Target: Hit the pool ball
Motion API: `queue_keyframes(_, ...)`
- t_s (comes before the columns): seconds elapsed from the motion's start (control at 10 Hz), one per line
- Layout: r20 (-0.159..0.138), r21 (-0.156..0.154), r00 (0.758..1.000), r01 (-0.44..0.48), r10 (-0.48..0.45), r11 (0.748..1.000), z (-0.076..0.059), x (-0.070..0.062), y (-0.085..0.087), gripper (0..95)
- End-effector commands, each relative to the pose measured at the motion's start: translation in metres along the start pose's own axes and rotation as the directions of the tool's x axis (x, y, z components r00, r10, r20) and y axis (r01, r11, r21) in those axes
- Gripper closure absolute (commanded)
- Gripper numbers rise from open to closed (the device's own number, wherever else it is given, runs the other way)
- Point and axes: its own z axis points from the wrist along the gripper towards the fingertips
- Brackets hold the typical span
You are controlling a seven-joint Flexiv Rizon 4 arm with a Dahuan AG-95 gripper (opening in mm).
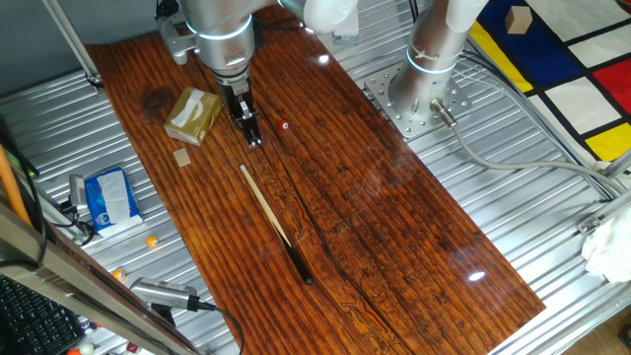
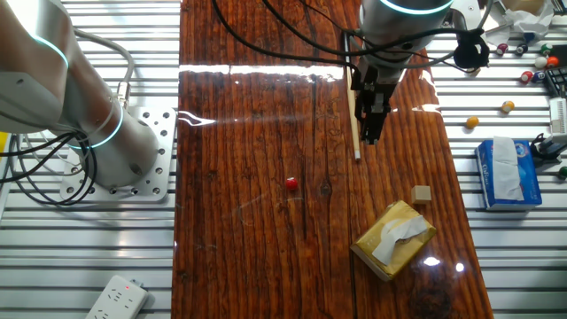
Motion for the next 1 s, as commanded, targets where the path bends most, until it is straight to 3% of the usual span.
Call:
queue_keyframes(0.1, -0.001, 0.0, 1.0, 0.0, 0.0, 1.0, -0.0001, 0.0002, 0.0, 95.0)
queue_keyframes(0.2, 0.03, -0.016, 0.975, 0.221, -0.22, 0.975, -0.0003, 0.0002, 0.0, 95.0)
queue_keyframes(1.0, 0.015, -0.005, 0.976, 0.217, -0.217, 0.976, -0.0065, 0.0011, 0.0018, 95.0)
